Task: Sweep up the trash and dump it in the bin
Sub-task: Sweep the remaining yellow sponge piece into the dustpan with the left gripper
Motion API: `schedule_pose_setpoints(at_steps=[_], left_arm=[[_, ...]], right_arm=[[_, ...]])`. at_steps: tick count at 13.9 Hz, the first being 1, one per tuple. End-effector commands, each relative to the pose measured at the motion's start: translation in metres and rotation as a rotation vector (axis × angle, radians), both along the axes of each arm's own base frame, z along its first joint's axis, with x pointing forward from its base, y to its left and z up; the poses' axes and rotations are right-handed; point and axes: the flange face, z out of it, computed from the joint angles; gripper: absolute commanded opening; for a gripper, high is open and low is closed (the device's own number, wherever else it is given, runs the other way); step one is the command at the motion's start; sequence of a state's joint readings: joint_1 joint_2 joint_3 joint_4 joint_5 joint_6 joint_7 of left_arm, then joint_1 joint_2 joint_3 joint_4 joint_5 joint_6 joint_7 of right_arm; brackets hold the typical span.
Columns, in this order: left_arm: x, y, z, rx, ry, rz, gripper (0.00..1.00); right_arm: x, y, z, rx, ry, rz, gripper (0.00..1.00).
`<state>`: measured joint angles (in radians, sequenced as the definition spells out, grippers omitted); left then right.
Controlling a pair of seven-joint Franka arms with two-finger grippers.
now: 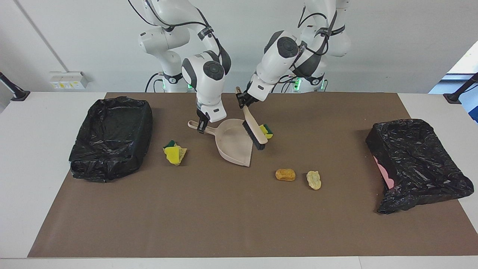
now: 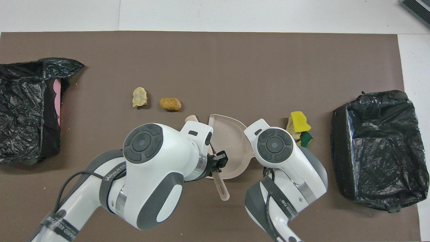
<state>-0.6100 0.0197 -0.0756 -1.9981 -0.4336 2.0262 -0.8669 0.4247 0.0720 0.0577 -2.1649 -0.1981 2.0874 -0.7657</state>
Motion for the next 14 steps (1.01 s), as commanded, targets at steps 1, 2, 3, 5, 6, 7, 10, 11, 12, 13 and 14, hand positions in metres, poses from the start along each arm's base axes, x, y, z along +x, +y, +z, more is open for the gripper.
schedule_pose_setpoints(at_steps=[1,2,3,5,6,7,10,11,12,13,14], left_arm=[[-0.017,0.028,0.005,0.108,0.057,-0.062,0.00],[-0.034,0.040,-0.004,0.153,0.096,-0.083,0.00],[-0.050,0.054,-0.015,0.190,0.112,-0.091,0.00],[-0.079,0.077,-0.038,0.234,0.153,-0.084,0.00],[-0.092,0.086,-0.048,0.250,0.171,-0.083,0.00],[-0.104,0.094,-0.053,0.265,0.187,-0.080,0.00],[-0.139,0.111,-0.069,0.318,0.220,-0.029,0.00],[-0.149,0.106,-0.078,0.340,0.225,-0.024,0.00],[-0.157,0.099,-0.086,0.353,0.224,-0.026,0.00],[-0.162,0.093,-0.088,0.356,0.212,-0.010,0.00],[-0.162,0.091,-0.088,0.356,0.207,0.013,0.00]], right_arm=[[0.004,-0.008,-0.004,0.020,0.003,0.020,0.00],[0.004,-0.009,-0.004,0.021,0.003,0.022,0.00],[0.004,-0.010,-0.005,0.020,0.005,0.020,0.00],[0.005,-0.009,-0.005,0.021,0.003,0.021,0.00],[0.005,-0.009,-0.005,0.021,0.004,0.021,0.00],[0.005,-0.009,-0.005,0.021,0.004,0.021,0.00],[0.005,-0.009,-0.005,0.021,0.004,0.021,0.00],[0.005,-0.009,-0.005,0.021,0.004,0.021,0.00],[0.005,-0.009,-0.005,0.021,0.004,0.021,0.00],[0.005,-0.009,-0.005,0.021,0.004,0.021,0.00],[0.004,-0.009,-0.005,0.022,0.004,0.020,0.00]])
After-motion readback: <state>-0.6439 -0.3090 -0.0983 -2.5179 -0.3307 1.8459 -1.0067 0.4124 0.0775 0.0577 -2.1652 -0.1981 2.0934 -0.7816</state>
